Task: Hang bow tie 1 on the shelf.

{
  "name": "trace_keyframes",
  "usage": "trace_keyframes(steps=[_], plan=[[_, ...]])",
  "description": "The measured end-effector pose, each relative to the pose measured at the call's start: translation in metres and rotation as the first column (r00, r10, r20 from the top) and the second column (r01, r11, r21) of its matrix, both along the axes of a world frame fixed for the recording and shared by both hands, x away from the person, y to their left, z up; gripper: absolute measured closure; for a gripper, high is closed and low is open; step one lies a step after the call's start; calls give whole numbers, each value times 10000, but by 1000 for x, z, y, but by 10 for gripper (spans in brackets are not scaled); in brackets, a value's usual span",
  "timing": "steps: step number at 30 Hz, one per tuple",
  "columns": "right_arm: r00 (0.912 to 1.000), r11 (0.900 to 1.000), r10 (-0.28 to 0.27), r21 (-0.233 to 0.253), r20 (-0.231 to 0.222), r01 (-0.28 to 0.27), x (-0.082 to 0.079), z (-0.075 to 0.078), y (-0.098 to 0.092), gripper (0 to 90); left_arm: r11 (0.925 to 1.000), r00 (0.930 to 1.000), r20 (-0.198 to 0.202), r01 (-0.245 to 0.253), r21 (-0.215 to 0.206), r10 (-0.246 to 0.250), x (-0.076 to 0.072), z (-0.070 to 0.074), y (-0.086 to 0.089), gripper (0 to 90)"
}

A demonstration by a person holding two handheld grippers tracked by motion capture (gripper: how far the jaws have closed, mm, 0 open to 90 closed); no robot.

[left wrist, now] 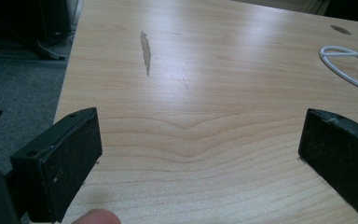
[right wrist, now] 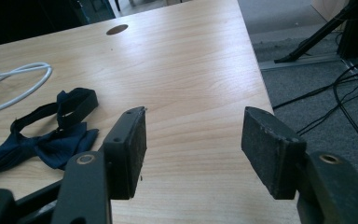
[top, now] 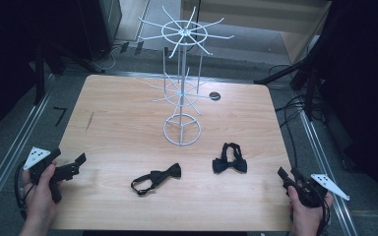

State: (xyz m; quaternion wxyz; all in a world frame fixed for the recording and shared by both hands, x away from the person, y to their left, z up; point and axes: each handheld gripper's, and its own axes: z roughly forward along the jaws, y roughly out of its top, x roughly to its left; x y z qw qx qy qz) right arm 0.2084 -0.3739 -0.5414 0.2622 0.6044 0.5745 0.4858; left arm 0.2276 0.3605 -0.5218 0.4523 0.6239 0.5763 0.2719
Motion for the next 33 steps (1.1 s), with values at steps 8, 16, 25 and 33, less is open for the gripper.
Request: trace_keyframes(steps=[8,16,25,33], plan=[[10000,9999,28,-122,-14,-28,-1,7,6,419,10000,10000,-50,48,73,-48,0,0,-1,0],[9995,9975,223,-665,-207,-236,2,13,15,405,10000,10000,26,5,9,-5,0,0,0,0],[9978,9936,645,-918,-179,-658,8,26,32,369,10000,10000,34,-20,-84,20,-1,0,1,0],[9963,9913,848,-1003,-116,-856,14,35,41,355,9998,10000,68,-20,-181,22,-2,0,2,0]])
